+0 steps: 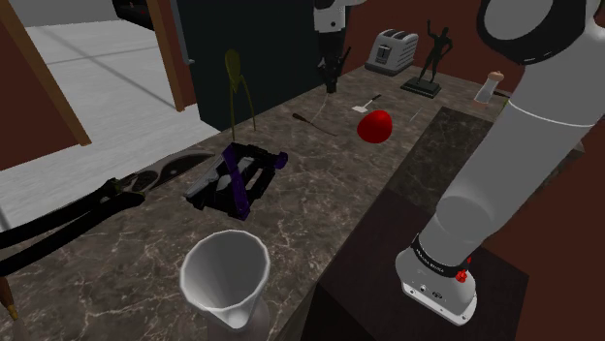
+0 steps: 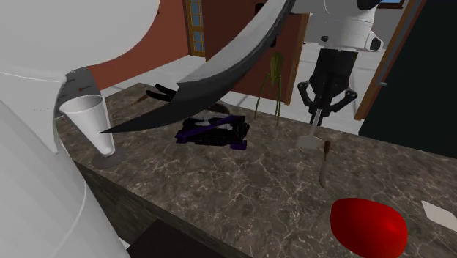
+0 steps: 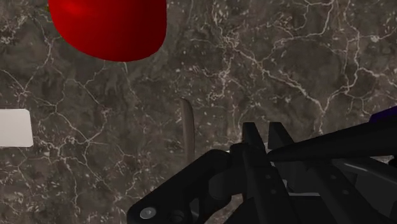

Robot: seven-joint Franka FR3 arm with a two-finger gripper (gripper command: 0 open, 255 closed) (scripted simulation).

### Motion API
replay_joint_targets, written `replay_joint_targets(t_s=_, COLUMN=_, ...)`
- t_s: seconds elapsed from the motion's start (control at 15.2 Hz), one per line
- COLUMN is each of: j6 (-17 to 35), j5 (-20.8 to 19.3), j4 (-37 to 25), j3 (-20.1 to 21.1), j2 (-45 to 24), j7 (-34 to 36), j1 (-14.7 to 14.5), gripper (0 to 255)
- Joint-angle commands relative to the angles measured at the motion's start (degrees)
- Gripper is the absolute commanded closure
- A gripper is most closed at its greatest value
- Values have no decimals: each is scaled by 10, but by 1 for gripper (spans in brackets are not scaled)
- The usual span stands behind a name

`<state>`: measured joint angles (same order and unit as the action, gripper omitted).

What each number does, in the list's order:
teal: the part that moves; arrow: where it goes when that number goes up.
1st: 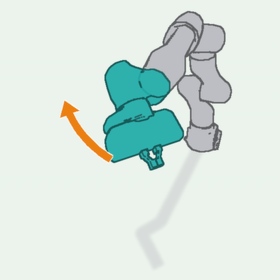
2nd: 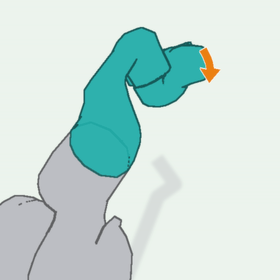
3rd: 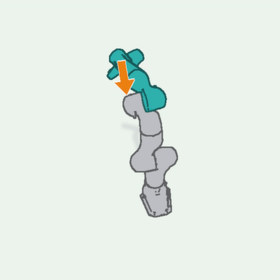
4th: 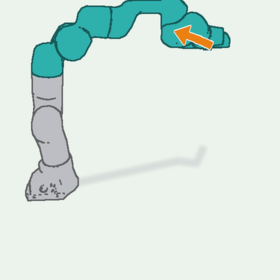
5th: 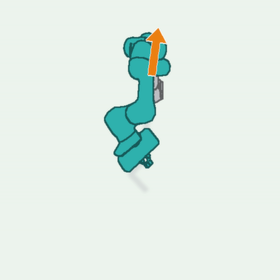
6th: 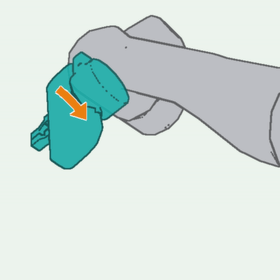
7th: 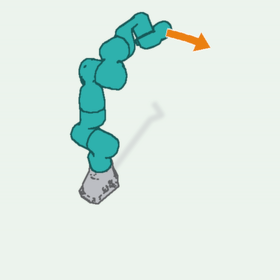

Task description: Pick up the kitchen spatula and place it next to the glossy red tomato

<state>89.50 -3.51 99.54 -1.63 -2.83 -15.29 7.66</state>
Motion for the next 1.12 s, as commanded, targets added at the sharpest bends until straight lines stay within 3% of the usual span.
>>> replay_joint_targets(t_s=0.0, j6=-10, j5=-4, j4=-38, j3=-13, j2=-26, j7=-28, j1=14, gripper=255)
replay_joint_targets(t_s=0.66, j6=-57, j5=-5, j4=-251, j3=-57, j2=-182, j7=-143, j1=84, gripper=255)
replay_joint_targets(t_s=0.92, j6=-102, j5=3, j4=-392, j3=-68, j2=-275, j7=-186, j1=119, gripper=255)
replay_joint_targets(t_s=1.06, j6=-141, j5=9, j4=-498, j3=-71, j2=-341, j7=-207, j1=140, gripper=255)
